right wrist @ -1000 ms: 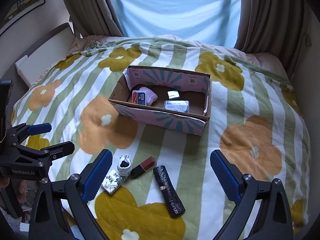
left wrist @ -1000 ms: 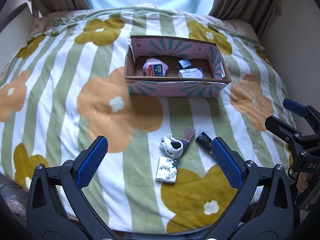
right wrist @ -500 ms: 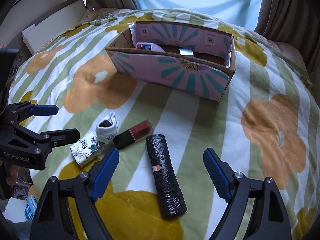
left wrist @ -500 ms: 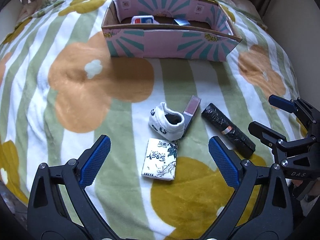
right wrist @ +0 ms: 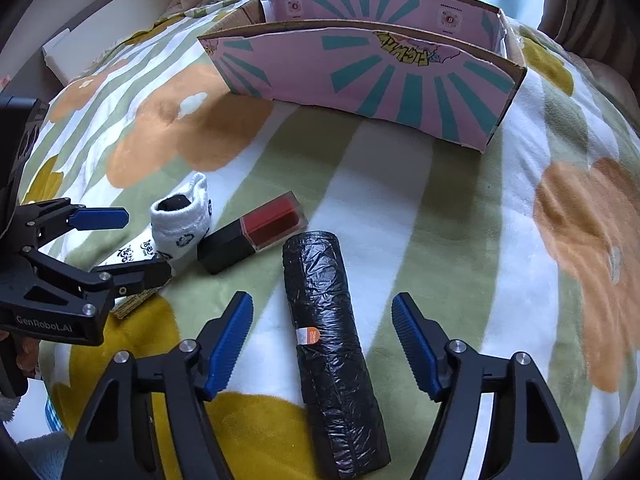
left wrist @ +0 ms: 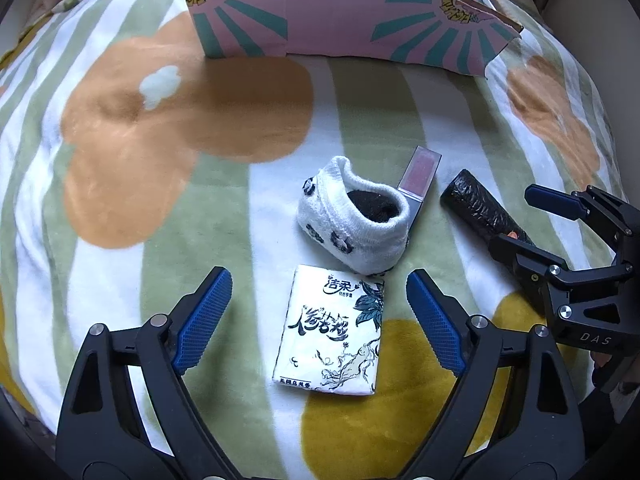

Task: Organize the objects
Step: 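Lower the left tool to the tissue packet while the right tool approaches the black roll, then close the left tool on the tissue packet while the right tool grasps the black roll, then carry the tissue packet and black roll over the cardboard box with both tools, then open both tools to drop the tissue packet and black roll into the box, then move both tools back toward the sock and lipstick on the bed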

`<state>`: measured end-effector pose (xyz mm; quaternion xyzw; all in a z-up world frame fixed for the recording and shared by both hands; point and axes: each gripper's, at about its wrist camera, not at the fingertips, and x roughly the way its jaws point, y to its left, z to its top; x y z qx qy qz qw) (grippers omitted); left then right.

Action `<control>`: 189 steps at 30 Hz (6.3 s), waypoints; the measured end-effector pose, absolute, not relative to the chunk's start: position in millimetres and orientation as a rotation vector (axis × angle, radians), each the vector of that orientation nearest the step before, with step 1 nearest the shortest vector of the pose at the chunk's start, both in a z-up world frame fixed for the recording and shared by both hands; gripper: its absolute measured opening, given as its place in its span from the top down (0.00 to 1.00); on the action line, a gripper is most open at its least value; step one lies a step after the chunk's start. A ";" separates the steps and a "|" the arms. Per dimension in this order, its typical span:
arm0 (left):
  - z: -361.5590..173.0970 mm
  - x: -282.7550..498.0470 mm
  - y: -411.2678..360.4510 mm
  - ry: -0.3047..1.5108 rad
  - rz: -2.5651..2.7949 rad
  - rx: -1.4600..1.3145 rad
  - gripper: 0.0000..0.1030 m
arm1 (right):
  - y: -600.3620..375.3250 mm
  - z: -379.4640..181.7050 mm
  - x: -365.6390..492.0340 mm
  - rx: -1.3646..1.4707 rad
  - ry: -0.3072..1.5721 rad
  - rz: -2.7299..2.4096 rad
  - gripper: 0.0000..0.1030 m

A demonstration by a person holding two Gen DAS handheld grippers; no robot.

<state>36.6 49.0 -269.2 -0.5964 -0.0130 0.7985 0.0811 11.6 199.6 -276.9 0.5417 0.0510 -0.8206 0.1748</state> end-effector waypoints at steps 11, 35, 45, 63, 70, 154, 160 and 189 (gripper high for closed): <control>-288.1 41.6 60.3 0.033 2.333 -1.807 0.56 | 192.9 -302.1 12.2 1.631 0.184 -2.252 0.59; -248.9 38.7 50.3 0.017 2.342 -1.750 0.57 | 201.0 -264.8 18.0 1.633 0.124 -2.306 0.73; -185.6 25.2 40.5 -0.006 2.395 -1.699 0.57 | 188.1 -197.5 11.7 1.590 0.087 -2.355 0.73; -44.1 -3.0 22.8 -0.056 2.507 -1.550 0.57 | 175.9 -64.4 2.3 1.500 -0.126 -2.600 0.73; -25.1 -10.7 21.9 -0.039 2.532 -1.527 0.57 | 180.1 -43.0 1.5 1.490 -0.196 -2.694 0.73; -207.3 -300.6 50.8 -0.020 2.290 -1.757 0.00 | 169.5 -214.9 -244.0 1.668 0.165 -2.211 0.01; -191.8 -292.4 45.7 -0.020 2.312 -1.741 0.00 | 167.7 -198.2 -239.7 1.704 0.228 -2.233 0.01; 5.4 -96.6 -18.5 -0.075 2.582 -1.436 0.00 | 168.6 -32.5 -79.8 1.605 0.009 -2.663 0.01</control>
